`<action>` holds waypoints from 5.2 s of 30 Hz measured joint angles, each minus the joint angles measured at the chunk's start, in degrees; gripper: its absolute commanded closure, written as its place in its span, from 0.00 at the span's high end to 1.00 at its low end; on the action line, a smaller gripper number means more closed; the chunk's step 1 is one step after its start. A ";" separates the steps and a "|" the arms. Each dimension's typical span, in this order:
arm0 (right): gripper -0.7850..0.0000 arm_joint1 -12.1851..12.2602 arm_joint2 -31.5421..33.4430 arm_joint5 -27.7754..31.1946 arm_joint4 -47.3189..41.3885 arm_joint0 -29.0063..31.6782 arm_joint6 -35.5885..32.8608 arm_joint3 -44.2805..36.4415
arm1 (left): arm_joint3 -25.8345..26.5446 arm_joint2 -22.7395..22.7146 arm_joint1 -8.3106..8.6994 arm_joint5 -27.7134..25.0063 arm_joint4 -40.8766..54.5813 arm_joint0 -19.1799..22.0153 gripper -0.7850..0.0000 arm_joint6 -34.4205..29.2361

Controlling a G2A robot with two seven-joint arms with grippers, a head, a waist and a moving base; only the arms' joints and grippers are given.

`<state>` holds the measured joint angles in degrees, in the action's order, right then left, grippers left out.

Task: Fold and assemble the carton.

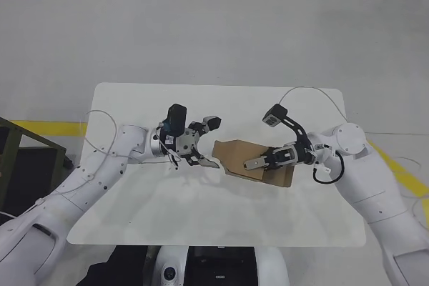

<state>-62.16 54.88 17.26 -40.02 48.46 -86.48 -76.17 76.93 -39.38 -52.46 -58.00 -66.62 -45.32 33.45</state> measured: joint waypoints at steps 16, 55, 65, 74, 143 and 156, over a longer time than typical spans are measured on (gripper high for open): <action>0.00 -1.37 -3.67 -0.76 1.58 -1.48 -0.67 -1.14 | -1.84 2.86 -1.60 0.00 4.33 2.32 1.00 -4.73; 0.00 -0.27 -0.07 -4.26 14.90 1.20 9.38 0.88 | 4.15 -11.77 3.84 0.26 -0.92 -6.95 1.00 4.01; 0.00 -0.24 -0.50 -5.67 15.69 1.53 9.00 -2.08 | 5.15 -11.48 2.67 4.25 4.83 -6.56 1.00 -9.69; 0.00 -0.04 -0.03 -5.69 15.63 2.04 8.37 -4.72 | 4.78 -11.83 1.80 5.54 10.04 -6.28 1.00 -17.45; 0.00 -1.54 -2.07 -2.14 4.42 0.56 2.16 -5.21 | 6.05 -12.38 -3.07 0.00 8.63 -7.89 1.00 -23.88; 0.00 -1.94 -2.56 -2.22 4.71 -0.07 2.11 -4.42 | 6.58 -12.14 -3.08 0.00 8.79 -7.66 1.00 -24.18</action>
<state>-64.10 52.32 15.04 -35.30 48.39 -84.36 -80.60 83.51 -51.52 -55.53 -58.00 -57.84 -52.98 9.27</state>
